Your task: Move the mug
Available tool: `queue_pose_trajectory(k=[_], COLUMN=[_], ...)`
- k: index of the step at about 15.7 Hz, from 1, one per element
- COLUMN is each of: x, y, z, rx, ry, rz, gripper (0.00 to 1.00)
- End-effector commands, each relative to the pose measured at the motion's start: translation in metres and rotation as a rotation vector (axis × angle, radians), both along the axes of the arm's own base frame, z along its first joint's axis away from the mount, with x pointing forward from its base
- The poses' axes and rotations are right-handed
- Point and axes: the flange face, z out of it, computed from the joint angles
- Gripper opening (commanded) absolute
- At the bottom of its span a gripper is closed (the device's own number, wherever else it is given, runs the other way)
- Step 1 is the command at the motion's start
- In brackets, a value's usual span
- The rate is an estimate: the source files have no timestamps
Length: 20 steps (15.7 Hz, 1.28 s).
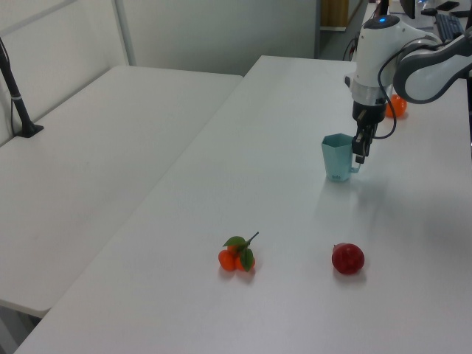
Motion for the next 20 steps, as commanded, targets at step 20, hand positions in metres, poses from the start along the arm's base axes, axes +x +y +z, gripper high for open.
queue_pose_trajectory(k=[20], x=[0.035], y=[-0.067], z=[0.256], rx=[0.042], ry=[0.034], rz=[0.093], gripper=[1.0])
